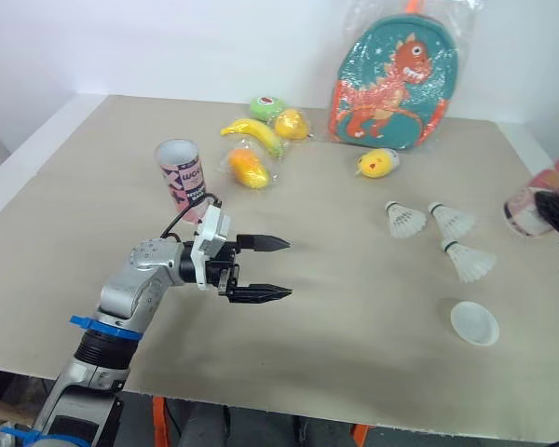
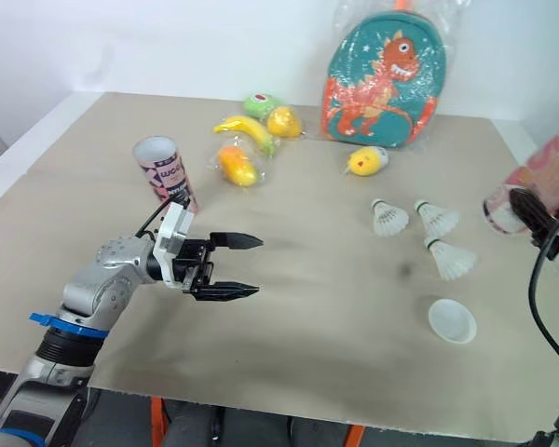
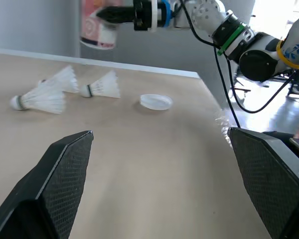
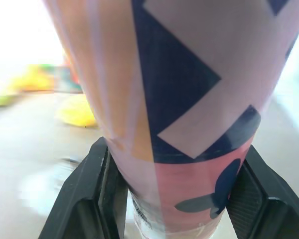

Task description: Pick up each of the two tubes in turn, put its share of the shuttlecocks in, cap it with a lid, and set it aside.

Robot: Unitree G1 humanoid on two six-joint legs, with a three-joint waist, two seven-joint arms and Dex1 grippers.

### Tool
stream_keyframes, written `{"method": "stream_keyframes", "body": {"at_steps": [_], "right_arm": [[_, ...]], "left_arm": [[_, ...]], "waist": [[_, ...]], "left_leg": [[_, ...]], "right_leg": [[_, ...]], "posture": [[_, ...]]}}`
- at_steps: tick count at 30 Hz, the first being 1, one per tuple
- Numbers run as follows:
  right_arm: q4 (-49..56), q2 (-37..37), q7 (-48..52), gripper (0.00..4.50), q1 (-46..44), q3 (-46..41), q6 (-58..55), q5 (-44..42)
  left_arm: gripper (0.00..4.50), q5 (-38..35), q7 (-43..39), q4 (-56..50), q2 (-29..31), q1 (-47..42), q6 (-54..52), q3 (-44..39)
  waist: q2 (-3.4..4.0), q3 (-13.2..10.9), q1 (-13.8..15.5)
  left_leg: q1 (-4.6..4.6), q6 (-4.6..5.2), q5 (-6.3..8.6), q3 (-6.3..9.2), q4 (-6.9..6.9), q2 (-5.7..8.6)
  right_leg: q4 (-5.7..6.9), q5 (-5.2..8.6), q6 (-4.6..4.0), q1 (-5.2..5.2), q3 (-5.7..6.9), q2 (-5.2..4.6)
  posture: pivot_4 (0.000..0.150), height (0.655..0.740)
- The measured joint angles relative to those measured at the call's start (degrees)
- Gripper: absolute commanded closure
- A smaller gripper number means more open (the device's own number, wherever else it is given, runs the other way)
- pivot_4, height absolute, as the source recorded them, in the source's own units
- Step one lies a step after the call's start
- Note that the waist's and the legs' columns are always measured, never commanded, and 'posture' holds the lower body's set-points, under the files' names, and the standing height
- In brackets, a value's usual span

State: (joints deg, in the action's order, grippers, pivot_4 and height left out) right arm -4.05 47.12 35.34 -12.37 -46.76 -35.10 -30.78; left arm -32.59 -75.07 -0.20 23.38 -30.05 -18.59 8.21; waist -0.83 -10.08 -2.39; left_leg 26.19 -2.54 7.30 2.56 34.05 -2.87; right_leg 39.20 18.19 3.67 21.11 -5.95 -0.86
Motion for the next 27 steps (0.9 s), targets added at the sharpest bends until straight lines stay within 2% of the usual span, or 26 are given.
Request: {"method": "stream_keyframes", "body": {"at_steps": [5,9,14,27], "right_arm": [[-3.3,0.0,-2.1,1.87,3.0,-5.9,-1.3,-1.5],[-9.4,-0.3,-3.4,1.87,3.6,-5.7,-1.3,-1.5],[-15.7,-1.5,-4.5,1.87,4.9,-5.0,-1.3,-1.5],[-16.5,-2.6,-4.5,1.87,6.3,-2.7,2.6,-1.4]], "left_arm": [[0.00,0.1,-0.2,2.0,-2.1,-0.3,0.7,0.1],[0.00,0.7,0.3,3.7,-4.8,-1.3,2.4,0.3],[0.00,1.2,0.8,3.8,-4.9,-1.3,2.8,0.3],[0.00,1.2,0.8,3.8,-4.5,-1.3,3.7,0.3]], "waist": [[0.16,0.1,-0.4],[0.14,0.0,-0.4],[0.29,0.1,-0.4],[0.17,0.2,-0.4]], "left_leg": [[-0.18,0.07,-0.05,-0.08,0.03,0.01],[-0.19,0.15,-0.11,-0.09,0.25,0.06],[-0.19,0.17,-0.13,-0.18,0.27,0.07],[-0.21,0.18,-0.14,-0.16,0.29,0.07]], "right_leg": [[0.00,-0.09,0.13,-0.15,-0.12,0.00],[0.00,-0.20,0.34,-0.25,-0.18,-0.02],[0.00,-0.23,0.39,-0.24,-0.29,-0.02],[-0.03,-0.25,0.48,-0.27,-0.29,0.00]], "posture": [[0.150,0.7400],[0.150,0.7400],[0.150,0.7400],[0.150,0.7400]]}}
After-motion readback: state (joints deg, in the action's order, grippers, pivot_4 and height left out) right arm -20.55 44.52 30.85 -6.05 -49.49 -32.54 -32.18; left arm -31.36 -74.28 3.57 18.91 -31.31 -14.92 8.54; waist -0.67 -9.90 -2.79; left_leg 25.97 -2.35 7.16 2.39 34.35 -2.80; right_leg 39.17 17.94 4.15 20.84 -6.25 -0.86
